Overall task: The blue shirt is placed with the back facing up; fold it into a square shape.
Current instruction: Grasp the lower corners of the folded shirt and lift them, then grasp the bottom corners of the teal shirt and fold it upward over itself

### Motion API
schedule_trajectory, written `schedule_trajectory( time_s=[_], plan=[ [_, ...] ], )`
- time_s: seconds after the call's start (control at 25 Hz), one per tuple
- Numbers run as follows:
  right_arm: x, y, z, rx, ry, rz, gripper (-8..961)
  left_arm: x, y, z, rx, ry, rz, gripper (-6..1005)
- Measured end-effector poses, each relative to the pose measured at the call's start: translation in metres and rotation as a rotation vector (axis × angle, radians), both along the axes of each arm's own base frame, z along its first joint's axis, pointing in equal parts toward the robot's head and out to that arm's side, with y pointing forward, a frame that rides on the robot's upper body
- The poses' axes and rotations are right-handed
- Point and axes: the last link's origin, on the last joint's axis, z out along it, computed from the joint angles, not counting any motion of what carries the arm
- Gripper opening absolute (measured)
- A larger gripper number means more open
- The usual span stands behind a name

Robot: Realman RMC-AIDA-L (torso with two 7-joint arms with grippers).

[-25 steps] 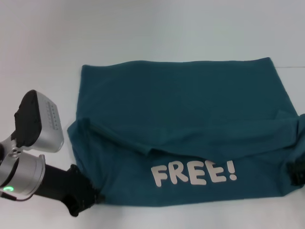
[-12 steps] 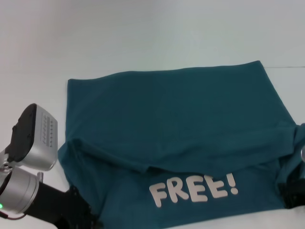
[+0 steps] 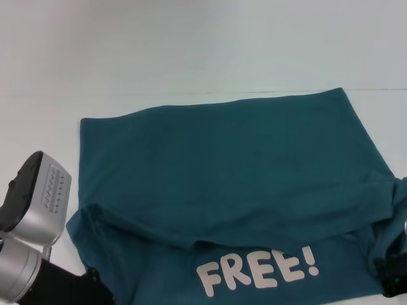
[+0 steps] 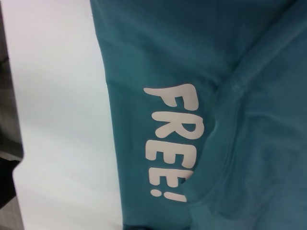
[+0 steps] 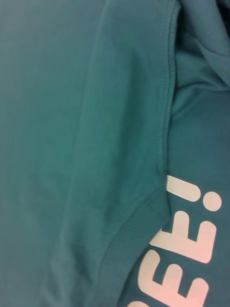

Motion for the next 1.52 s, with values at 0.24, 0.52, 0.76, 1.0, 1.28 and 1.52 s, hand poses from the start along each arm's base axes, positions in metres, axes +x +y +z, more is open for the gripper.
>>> schedule_trajectory(
  time_s=[0.24,0.52,0.76,1.0,1.28,1.52],
  plan=[
    [0.001,-0.010,-0.002,0.014,-0.038,0.005,33,-0.004,-0.007,0.002,-0.027,0.011,0.010,52],
    [-0.007,-0.014,-0.005,0.032,-0.017,0.046,33,-0.003,-0.006,0.002,-0.024,0.006,0.001,52],
    [-0.016,-0.007,-0.007,0.022,-0.006,0.081,32,-0.002,-0.004,0.002,-0.014,0.004,-0.005,55],
    [-0.026,0.008,-0.002,0.040,0.000,0.128,32,0.004,0.004,0.011,0.053,-0.049,-0.008,57],
    [-0.034,0.033,0.017,0.097,-0.017,0.173,32,0.006,0.022,0.029,0.219,-0.100,-0.007,60],
    [-0.041,0.056,0.032,0.132,-0.014,0.193,33,0.007,0.034,0.034,0.300,-0.093,-0.020,62]
  ],
)
